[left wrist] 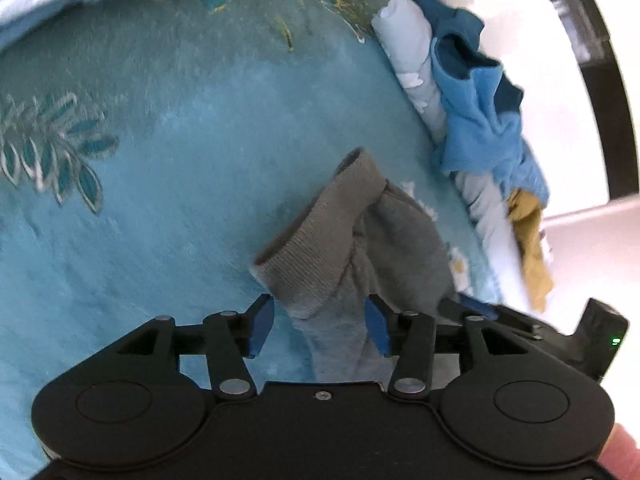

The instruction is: Fold clothes

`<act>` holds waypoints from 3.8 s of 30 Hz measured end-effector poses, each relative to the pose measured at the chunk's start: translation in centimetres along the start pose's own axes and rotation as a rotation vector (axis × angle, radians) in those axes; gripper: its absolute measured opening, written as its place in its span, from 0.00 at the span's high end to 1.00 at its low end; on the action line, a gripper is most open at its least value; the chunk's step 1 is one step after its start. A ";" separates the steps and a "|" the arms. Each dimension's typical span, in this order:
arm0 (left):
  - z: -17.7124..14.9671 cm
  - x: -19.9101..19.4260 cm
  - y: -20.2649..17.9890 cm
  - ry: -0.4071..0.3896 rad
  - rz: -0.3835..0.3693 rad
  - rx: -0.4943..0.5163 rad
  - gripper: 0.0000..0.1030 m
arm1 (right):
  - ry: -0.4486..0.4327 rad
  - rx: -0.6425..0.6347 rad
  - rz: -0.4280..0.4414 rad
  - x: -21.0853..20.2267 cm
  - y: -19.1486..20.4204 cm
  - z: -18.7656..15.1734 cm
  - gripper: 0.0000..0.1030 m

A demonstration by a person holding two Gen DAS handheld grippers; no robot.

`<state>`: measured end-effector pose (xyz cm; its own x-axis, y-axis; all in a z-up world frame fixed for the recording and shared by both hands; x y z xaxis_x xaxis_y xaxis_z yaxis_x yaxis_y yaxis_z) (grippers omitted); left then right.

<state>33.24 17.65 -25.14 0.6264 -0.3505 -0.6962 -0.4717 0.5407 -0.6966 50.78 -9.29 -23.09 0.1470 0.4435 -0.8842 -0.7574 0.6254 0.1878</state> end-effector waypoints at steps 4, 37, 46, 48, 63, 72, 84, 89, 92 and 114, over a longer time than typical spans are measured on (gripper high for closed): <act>0.2 0.9 0.8 -0.017 -0.044 -0.044 0.46 | -0.002 0.002 -0.016 0.1 -0.2 0.6 0.92; 2.8 1.2 -1.0 -0.155 0.120 -0.026 0.81 | -0.089 0.340 0.037 -11.1 2.2 -18.5 0.88; -0.1 -2.5 -5.1 -0.204 0.348 0.336 0.58 | -0.106 0.394 0.085 -9.2 3.4 -21.7 0.78; -1.0 -2.7 -6.4 -0.189 0.358 0.427 0.54 | -0.129 0.387 0.068 -9.3 3.6 -22.3 0.74; -4.9 1.3 -11.1 -0.046 0.204 0.550 0.48 | -0.147 0.231 0.134 -6.7 3.8 -19.5 0.59; -5.6 3.0 -11.5 0.019 0.183 0.577 0.47 | -0.171 0.267 0.075 -6.5 3.1 -20.3 0.61; -5.2 3.6 -11.0 0.033 0.192 0.570 0.45 | -0.220 0.263 0.082 -5.8 3.3 -20.2 0.60; -5.0 3.5 -10.8 0.030 0.201 0.580 0.45 | -0.226 0.228 0.110 -5.1 3.1 -18.8 0.63; -4.7 3.4 -10.6 0.024 0.207 0.582 0.45 | -0.204 0.217 0.121 -5.2 2.8 -18.5 0.90; -3.5 2.7 -13.9 0.024 0.195 0.657 0.44 | -0.147 0.318 0.103 -10.0 3.8 -20.4 0.81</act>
<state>39.31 6.54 -17.94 0.5509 -0.2120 -0.8072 -0.0958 0.9448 -0.3135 33.41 -24.44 -22.26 0.1877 0.5880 -0.7868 -0.5404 0.7307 0.4172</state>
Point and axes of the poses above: each gripper's, at about its wrist camera, not at the fingertips, and x roughly the way its jaws point, y to its left, z to its top, the point moved 1 cm from there along x, roughly the way its jaws point
